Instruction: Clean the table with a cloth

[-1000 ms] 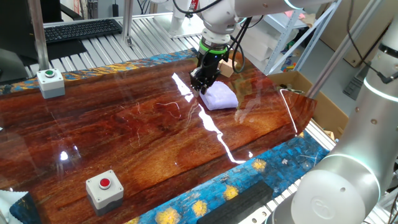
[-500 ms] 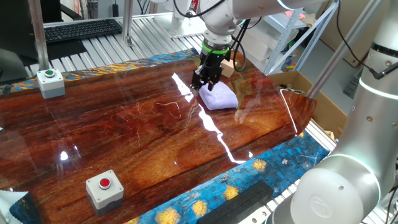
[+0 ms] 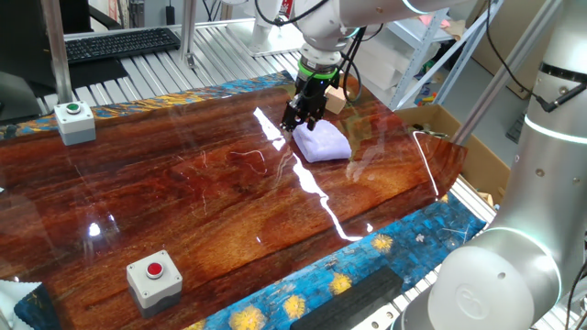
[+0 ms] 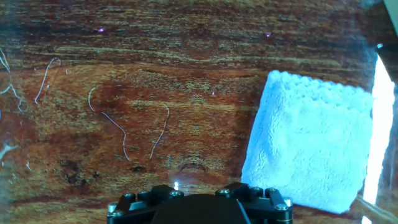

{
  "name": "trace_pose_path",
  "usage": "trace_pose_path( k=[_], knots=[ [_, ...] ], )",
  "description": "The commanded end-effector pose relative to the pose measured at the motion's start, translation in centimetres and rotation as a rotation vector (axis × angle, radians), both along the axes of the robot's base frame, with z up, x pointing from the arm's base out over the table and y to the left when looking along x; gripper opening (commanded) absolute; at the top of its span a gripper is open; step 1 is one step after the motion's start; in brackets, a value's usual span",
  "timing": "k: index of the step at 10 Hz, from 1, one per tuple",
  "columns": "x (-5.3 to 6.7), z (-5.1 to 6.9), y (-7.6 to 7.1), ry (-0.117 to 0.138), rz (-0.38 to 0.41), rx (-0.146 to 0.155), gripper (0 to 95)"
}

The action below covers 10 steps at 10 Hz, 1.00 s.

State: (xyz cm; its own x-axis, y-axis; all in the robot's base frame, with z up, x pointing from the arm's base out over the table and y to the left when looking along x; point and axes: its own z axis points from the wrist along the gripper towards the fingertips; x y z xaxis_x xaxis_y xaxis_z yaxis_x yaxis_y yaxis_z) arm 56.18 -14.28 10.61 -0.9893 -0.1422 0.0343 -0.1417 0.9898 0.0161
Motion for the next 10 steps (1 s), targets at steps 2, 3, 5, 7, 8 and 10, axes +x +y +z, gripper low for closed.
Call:
trace_pose_path(
  k=[2,3,5,7,8,10],
  knots=[
    [-0.35,-0.37,0.56,-0.009,-0.034,0.019,0.0],
    [-0.38,-0.36,0.71,-0.007,-0.037,0.02,0.0],
    [-0.38,-0.34,0.7,-0.008,-0.032,0.023,0.0],
    [-0.32,-0.33,0.78,-0.005,-0.038,0.02,0.0],
    [-0.32,-0.33,0.78,-0.001,-0.042,0.02,0.0],
    [-0.32,-0.33,0.78,-0.003,-0.073,0.011,0.0]
  ],
)
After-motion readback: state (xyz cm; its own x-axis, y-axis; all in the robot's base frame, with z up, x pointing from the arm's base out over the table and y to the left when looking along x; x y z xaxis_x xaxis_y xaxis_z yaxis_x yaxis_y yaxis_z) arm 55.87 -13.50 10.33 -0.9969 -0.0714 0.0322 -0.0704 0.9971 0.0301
